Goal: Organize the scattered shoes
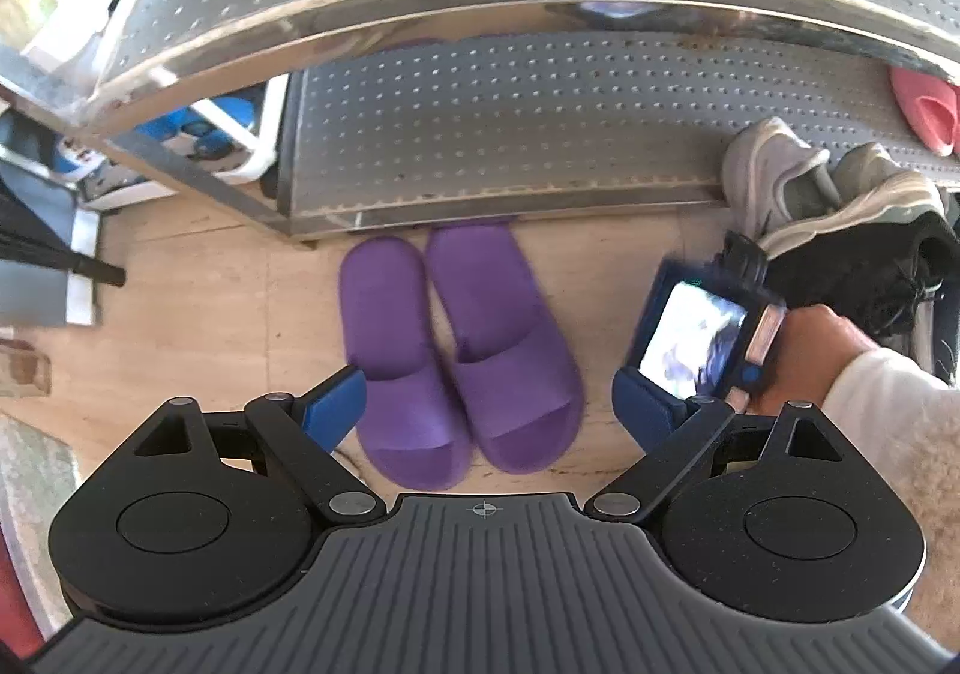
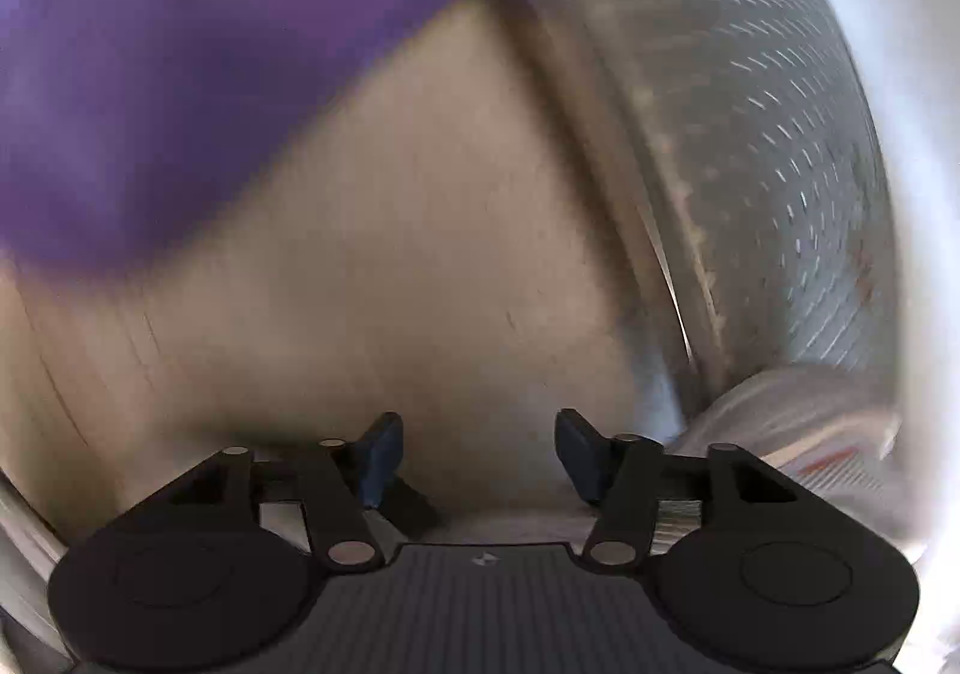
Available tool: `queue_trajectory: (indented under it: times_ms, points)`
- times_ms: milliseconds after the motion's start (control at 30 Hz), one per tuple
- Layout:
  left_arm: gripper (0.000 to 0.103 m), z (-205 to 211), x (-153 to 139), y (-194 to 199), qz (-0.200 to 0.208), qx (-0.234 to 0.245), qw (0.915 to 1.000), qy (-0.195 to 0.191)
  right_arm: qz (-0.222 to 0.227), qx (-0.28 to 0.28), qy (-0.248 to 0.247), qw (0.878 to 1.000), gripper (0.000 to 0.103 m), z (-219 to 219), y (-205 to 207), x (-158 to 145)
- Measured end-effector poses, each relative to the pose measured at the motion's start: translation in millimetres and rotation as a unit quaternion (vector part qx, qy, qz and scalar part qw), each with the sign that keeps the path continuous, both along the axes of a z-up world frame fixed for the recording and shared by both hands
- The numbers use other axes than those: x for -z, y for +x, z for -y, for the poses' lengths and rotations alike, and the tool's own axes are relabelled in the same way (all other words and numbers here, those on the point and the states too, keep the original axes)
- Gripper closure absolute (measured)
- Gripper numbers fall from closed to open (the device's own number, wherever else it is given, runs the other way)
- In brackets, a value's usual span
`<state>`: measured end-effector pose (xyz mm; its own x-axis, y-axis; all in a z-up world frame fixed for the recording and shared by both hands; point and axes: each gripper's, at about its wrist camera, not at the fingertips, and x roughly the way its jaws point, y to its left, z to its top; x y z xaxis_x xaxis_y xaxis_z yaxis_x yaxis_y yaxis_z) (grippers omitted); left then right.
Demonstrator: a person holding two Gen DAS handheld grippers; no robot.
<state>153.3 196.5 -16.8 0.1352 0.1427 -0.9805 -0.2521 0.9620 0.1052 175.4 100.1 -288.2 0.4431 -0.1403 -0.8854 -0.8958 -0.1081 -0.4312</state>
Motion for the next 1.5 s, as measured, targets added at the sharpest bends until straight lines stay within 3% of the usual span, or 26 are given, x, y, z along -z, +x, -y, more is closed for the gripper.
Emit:
queue_trajectory:
  times_ms: [133,267,400,433,500,567,633,667,733,800,900,933,1000,1067,1100,1167,1300,1500]
  points:
    - [0.010,10,3,2,-0.002,0.014,0.9999,0.001,0.012,0.042,0.010,0.999,0.048,36,25,-16]
    - [0.010,21,11,0,-0.013,0.033,0.9994,0.004,0.044,0.057,-0.032,0.997,0.047,73,44,-23]
    - [0.010,31,15,-1,-0.018,0.049,0.9986,0.008,0.050,0.171,-0.038,0.983,0.048,127,83,-45]
    - [0.010,36,16,0,-0.019,0.055,0.9983,0.010,0.042,0.203,-0.018,0.978,0.053,136,90,-57]
    - [0.010,45,17,0,-0.018,0.065,0.9977,0.009,0.017,0.280,0.050,0.959,0.049,154,106,-94]
    - [0.010,57,19,-1,-0.019,0.083,0.9963,0.007,-0.004,0.331,0.134,0.934,0.024,167,109,-146]
    - [0.010,72,24,-4,-0.025,0.111,0.9935,0.003,-0.021,0.379,0.199,0.903,0.010,178,102,-200]
    - [0.010,80,27,-6,-0.029,0.125,0.9917,0.001,-0.043,0.414,0.229,0.880,0.006,186,96,-230]
    - [0.010,97,36,-12,-0.040,0.155,0.9870,-0.010,-0.095,0.464,0.276,0.836,0.005,200,84,-268]
    - [0.011,110,43,-18,-0.049,0.178,0.9825,-0.019,-0.161,0.503,0.339,0.778,0.003,220,68,-298]
    - [0.011,135,54,-26,-0.065,0.215,0.9740,-0.030,-0.198,0.528,0.394,0.726,0.008,236,57,-296]
    - [0.011,143,57,-26,-0.068,0.226,0.9713,-0.026,-0.197,0.547,0.382,0.718,0.012,234,59,-288]
    - [0.011,158,63,-27,-0.072,0.244,0.9670,-0.020,-0.185,0.573,0.344,0.721,0.012,223,70,-283]
    - [0.011,170,68,-26,-0.077,0.263,0.9614,-0.019,-0.159,0.537,0.375,0.739,0.013,222,82,-292]
    - [0.011,172,70,-25,-0.079,0.267,0.9603,-0.019,-0.144,0.541,0.376,0.739,0.013,224,85,-294]
    - [0.011,174,74,-19,-0.085,0.268,0.9596,-0.014,-0.114,0.578,0.379,0.714,0.012,238,95,-295]
    - [0.011,170,75,-8,-0.082,0.258,0.9627,-0.002,-0.135,0.610,0.398,0.672,0.012,255,107,-292]
    - [0.011,163,79,-7,-0.088,0.235,0.9679,-0.013,-0.132,0.609,0.390,0.678,0.012,256,106,-286]
